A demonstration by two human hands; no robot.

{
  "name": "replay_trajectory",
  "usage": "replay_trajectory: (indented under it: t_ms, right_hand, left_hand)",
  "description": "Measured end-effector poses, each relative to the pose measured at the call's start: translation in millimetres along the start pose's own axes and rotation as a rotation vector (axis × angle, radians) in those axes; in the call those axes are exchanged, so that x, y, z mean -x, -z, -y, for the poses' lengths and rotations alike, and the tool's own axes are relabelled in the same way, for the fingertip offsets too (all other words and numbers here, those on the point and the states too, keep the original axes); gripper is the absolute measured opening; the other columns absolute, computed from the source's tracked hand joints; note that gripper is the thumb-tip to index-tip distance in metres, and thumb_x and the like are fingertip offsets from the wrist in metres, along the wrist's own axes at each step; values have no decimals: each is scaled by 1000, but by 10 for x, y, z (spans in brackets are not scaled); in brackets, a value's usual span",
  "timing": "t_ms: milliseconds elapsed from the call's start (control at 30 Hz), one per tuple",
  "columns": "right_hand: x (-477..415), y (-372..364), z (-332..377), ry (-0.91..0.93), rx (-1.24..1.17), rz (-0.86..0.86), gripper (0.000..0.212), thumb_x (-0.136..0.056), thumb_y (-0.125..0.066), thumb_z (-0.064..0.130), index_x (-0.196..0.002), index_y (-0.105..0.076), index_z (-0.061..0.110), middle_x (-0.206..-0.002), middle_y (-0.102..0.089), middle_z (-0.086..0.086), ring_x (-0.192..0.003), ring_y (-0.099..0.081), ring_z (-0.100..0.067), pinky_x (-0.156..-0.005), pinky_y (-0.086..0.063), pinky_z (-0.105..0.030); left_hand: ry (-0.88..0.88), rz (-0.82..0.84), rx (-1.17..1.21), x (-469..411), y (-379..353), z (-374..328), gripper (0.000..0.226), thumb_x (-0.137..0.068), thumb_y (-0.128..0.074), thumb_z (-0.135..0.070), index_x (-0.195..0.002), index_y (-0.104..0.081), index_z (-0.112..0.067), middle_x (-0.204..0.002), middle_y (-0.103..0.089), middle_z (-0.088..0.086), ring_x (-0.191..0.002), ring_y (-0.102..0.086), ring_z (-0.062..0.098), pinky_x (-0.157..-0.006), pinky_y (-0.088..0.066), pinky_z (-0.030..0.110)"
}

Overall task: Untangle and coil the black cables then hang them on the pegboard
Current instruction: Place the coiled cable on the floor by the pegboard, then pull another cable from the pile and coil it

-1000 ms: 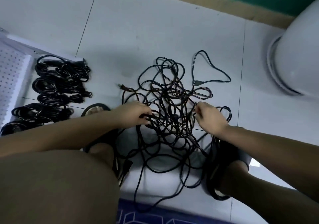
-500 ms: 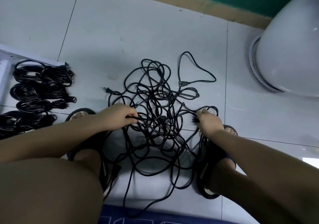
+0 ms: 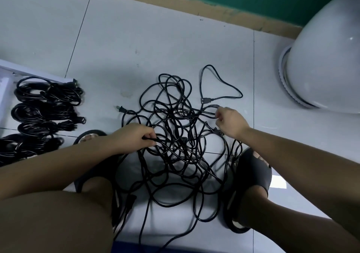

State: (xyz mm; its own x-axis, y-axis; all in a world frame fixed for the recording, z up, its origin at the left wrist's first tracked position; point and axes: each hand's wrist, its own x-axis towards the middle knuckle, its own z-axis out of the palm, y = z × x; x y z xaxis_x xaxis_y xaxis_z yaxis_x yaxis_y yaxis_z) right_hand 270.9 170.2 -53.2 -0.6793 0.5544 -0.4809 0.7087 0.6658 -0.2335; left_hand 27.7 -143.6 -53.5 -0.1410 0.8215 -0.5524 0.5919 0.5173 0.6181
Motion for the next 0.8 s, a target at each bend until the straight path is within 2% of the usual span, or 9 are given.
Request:
replay_trajectory:
  t_ms: [100,167,300,433,533,633,700,800]
  right_hand:
    - [-263,0,123,24,42,-110,27,-102,-55,12,-128,-62,13,-125,-60,-10,-101,-65,-36,-79,-55,-42]
    - [-440,2,194,29,98,-143,35,-102,-56,8,-137,-58,12,-133,-55,-12,-106,-63,-38,-72,-48,-38]
    - [-743,4,289,18,253,-88,52,-98,-60,2,-147,-51,15,-140,-51,-10,-125,-53,-34,-74,-46,-39]
    - [-864,-14,309,29,357,-42,45,-95,-58,-2,-137,-52,12,-129,-54,-12,-117,-55,-34,-73,-42,-40]
    - [-813,60,343,135,369,-25,39,-99,-62,11,-136,-51,12,-124,-54,-13,-107,-60,-37,-69,-42,-40]
    - [-662,285,457,255,252,-75,31,-96,-64,17,-125,-55,9,-116,-56,-14,-97,-64,-40,-66,-43,-39]
    - [-489,517,574,327,139,-96,26,-92,-65,17,-116,-57,11,-111,-60,-12,-91,-65,-41,-70,-50,-42]
    - [-123,958,803,433,13,-63,23,-87,-68,16,-108,-57,17,-106,-63,-2,-86,-63,-26,-79,-55,-42]
  left_hand:
    - [3,4,7,-19,-8,-3,21,-97,-75,-47,-115,-74,-37,-113,-74,-17,-107,-67,1,-96,-57,33]
    - [1,3,14,-14,-10,-16,21,-97,-74,-46,-115,-74,-36,-114,-74,-16,-108,-67,1,-97,-56,32]
    - [16,3,20,-5,-7,-40,19,-98,-73,-47,-114,-74,-36,-114,-73,-17,-106,-66,1,-95,-55,30]
    - [29,14,31,4,24,-79,19,-100,-71,-45,-117,-73,-37,-115,-72,-18,-106,-65,0,-93,-54,28]
    - [24,18,42,38,86,-143,15,-99,-73,-40,-114,-72,-36,-112,-72,-19,-105,-64,-2,-91,-53,26]
    - [26,-6,62,91,211,-219,20,-98,-75,-40,-117,-71,-36,-107,-72,-20,-103,-65,-4,-93,-55,27]
    - [14,-40,81,124,322,-309,25,-97,-77,-42,-120,-69,-38,-105,-73,-21,-102,-66,-6,-92,-54,25]
    - [-23,-92,96,184,545,-547,30,-96,-78,-43,-123,-66,-40,-103,-73,-23,-99,-64,-13,-89,-49,18]
